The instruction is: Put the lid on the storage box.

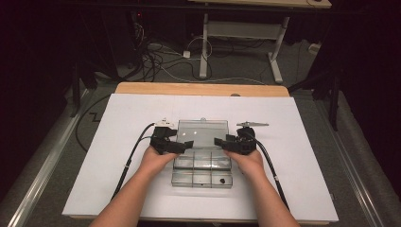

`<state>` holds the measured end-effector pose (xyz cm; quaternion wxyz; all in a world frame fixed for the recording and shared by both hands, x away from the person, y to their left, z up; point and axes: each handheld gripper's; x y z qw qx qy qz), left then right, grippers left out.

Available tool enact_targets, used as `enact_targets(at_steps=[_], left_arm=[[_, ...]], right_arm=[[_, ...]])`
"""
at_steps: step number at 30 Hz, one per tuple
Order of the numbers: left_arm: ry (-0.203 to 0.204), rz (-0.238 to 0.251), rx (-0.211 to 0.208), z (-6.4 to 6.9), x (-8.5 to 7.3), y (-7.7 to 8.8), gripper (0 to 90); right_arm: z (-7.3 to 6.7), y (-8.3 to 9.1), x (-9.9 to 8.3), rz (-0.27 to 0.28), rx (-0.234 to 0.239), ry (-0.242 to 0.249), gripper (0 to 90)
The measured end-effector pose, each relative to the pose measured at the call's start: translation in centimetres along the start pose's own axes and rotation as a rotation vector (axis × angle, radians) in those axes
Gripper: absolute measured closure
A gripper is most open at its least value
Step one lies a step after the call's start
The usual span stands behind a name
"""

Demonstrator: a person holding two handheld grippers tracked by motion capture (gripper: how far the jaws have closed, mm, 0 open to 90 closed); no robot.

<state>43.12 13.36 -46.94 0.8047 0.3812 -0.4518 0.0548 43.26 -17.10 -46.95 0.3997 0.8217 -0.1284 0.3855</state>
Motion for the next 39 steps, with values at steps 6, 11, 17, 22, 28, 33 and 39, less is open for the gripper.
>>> enact_targets(at_steps=[6, 11, 17, 22, 28, 33, 39], left_arm=[[0.018, -0.01, -0.002, -0.1, 0.0, 0.2, 7.3], [0.023, -0.013, -0.012, -0.1, 0.0, 0.3, 11.2], [0.011, -0.013, -0.029, 0.1, 0.1, 0.4, 17.8], [-0.002, -0.013, -0.021, 0.2, 0.1, 0.6, 21.8], [-0.023, 0.009, 0.001, 0.4, -0.1, 1.2, 32.7], [-0.04, 0.027, 0.018, 0.4, -0.2, 1.7, 42.9], [-0.044, 0.041, 0.019, 0.5, -0.1, 2.2, 49.8]], right_arm=[[0.0, 0.7, -0.2, 0.017, -0.01, 0.024, 40.0], [-0.4, 1.1, -0.1, 0.045, -0.033, 0.061, 44.8], [-0.5, 1.4, -0.1, 0.071, -0.047, 0.083, 49.5], [-0.6, 1.7, -0.1, 0.085, -0.056, 0.099, 52.4], [-0.8, 2.1, -0.1, 0.1, -0.067, 0.127, 57.1], [-1.0, 2.6, -0.2, 0.112, -0.082, 0.146, 61.2], [-1.2, 3.0, -0.3, 0.125, -0.089, 0.167, 65.4]])
Point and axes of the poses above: each handheld gripper's, and its own axes: y roughly backward along the jaws, x roughly out of its top, z roughly to its right, and after that the axes turned 1 degree about z, right-handed
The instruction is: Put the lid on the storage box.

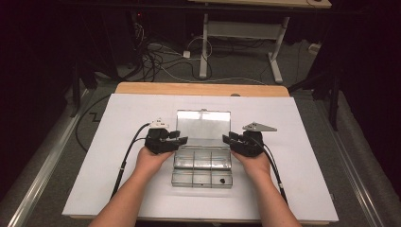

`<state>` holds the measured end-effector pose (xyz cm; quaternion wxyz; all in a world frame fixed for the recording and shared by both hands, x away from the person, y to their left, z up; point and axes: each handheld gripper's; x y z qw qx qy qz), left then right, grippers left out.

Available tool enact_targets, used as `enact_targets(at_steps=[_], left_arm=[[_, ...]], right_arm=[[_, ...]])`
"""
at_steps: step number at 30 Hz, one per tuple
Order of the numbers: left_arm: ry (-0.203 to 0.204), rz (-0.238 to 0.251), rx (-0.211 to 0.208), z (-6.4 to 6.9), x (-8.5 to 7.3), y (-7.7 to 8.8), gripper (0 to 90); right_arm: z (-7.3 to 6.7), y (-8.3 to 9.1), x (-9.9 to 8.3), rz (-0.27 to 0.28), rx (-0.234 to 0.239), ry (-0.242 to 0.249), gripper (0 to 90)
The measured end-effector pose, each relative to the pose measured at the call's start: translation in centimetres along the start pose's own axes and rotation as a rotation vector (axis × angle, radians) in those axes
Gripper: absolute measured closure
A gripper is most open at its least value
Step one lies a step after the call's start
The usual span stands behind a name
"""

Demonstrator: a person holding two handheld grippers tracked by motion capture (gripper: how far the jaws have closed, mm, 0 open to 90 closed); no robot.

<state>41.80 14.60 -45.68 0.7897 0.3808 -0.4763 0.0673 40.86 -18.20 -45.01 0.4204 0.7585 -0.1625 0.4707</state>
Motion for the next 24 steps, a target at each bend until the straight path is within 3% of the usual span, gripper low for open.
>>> enact_targets(at_steps=[24], left_arm=[[-0.08, 0.053, 0.031, 0.8, -0.4, 1.6, 65.7]], right_arm=[[-1.1, 1.1, -0.1, 0.007, -0.012, 0.061, 71.4]])
Point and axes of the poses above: each handheld gripper's, and its own axes: y roughly backward along the jaws, x roughly out of its top, z roughly to its right, and after that the axes turned 1 degree about z, right-handed
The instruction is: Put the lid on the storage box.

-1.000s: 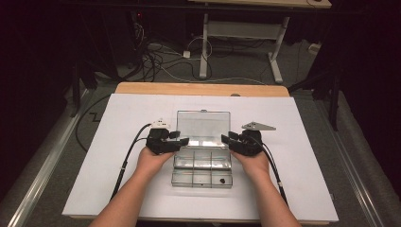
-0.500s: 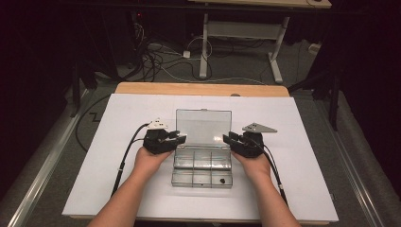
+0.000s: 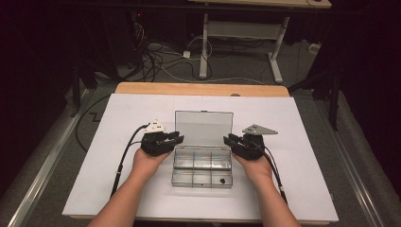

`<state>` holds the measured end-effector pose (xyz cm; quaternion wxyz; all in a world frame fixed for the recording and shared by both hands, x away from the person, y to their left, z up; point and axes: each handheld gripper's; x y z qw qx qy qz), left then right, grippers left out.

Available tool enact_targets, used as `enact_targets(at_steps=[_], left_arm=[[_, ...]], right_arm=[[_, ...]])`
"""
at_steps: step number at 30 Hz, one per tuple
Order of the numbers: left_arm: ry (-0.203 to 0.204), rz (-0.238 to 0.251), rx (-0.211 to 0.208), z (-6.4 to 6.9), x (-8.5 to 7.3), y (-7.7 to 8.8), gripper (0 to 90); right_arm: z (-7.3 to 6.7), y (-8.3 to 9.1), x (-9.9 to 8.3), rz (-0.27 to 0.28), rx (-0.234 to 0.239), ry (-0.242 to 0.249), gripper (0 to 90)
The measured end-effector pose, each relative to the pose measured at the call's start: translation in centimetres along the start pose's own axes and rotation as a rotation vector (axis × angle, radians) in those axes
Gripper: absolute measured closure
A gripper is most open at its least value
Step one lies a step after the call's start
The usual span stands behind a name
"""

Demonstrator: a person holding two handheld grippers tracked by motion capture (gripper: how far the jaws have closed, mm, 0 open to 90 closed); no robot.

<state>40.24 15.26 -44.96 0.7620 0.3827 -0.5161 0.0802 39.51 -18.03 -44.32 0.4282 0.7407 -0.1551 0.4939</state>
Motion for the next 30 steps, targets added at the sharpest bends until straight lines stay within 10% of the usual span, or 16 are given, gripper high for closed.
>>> enact_targets(at_steps=[30], left_arm=[[-0.07, 0.002, 0.023, 1.4, -0.2, 1.3, 70.5]], right_arm=[[-1.5, 3.2, -1.7, 0.022, 0.026, 0.061, 90.0]])
Point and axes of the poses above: each handheld gripper's, and its own axes: y roughly backward along the jaws, x roughly out of its top, z roughly to its right, and after that the axes turned 1 degree about z, right-handed
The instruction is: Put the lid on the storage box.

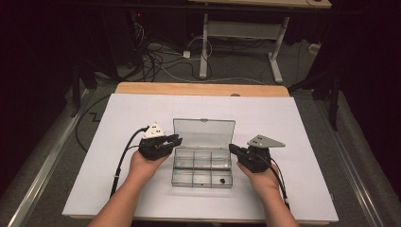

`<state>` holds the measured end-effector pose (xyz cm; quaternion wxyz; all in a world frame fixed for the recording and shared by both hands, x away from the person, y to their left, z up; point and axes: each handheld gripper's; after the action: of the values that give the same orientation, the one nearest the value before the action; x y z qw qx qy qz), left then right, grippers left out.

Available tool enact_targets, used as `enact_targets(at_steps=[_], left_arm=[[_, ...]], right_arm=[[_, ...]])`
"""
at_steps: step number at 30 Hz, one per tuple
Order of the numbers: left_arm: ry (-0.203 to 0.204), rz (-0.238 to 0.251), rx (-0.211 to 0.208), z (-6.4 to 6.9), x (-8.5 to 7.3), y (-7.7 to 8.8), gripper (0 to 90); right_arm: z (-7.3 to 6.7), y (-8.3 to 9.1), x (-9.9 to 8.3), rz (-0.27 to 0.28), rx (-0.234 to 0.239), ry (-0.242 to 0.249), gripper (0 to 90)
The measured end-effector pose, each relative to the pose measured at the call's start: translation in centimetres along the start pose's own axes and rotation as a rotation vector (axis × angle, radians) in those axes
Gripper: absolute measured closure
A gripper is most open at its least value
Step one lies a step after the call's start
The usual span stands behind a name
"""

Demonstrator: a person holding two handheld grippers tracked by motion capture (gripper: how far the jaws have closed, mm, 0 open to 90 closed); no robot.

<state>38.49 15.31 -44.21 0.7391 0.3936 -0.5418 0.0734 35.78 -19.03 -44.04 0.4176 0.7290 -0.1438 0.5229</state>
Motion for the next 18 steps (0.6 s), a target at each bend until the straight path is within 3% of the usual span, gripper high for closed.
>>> enact_targets(at_steps=[18], left_arm=[[-0.041, 0.014, 0.021, 1.2, -0.8, 0.8, 67.4]], right_arm=[[-0.9, -0.1, 0.4, 0.016, 0.009, 0.028, 90.0]])
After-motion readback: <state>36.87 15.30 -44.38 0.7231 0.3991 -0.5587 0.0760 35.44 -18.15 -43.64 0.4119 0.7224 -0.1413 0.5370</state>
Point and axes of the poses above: each handheld gripper's, and its own axes: y roughly backward along the jaws, x roughly out of its top, z roughly to its right, and after that the axes turned 1 degree about z, right-handed
